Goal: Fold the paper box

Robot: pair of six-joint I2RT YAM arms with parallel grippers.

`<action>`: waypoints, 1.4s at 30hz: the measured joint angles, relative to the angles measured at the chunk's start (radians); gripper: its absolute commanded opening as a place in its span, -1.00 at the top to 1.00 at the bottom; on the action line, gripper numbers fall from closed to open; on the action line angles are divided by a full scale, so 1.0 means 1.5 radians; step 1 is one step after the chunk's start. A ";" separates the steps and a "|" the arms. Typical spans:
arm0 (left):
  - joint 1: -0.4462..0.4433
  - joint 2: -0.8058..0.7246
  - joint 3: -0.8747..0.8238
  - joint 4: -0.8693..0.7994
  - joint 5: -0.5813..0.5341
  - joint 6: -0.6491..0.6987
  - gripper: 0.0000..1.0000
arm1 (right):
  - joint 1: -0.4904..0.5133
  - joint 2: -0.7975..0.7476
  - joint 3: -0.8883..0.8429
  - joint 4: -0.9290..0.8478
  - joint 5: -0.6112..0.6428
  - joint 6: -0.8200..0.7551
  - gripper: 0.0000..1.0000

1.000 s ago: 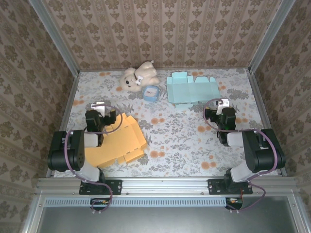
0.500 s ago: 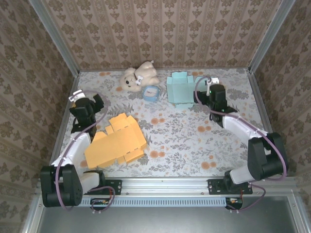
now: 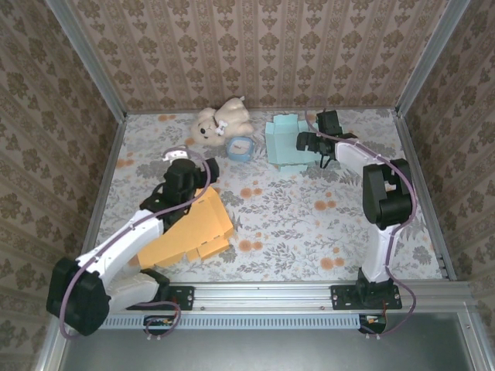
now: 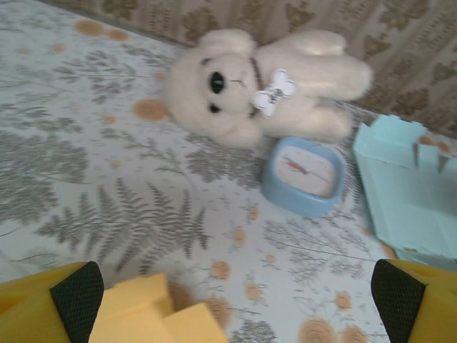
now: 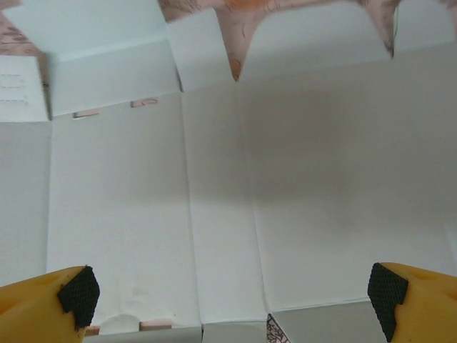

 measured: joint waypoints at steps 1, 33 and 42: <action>-0.011 0.014 0.007 0.005 -0.002 0.002 -1.00 | -0.003 0.010 0.010 -0.005 -0.006 0.011 -1.00; -0.082 0.065 0.002 0.060 -0.021 0.009 -1.00 | -0.038 0.050 -0.029 0.023 -0.050 0.231 -1.00; -0.098 0.065 -0.002 0.063 -0.018 0.004 -1.00 | -0.053 -0.076 -0.231 0.136 -0.056 0.340 -1.00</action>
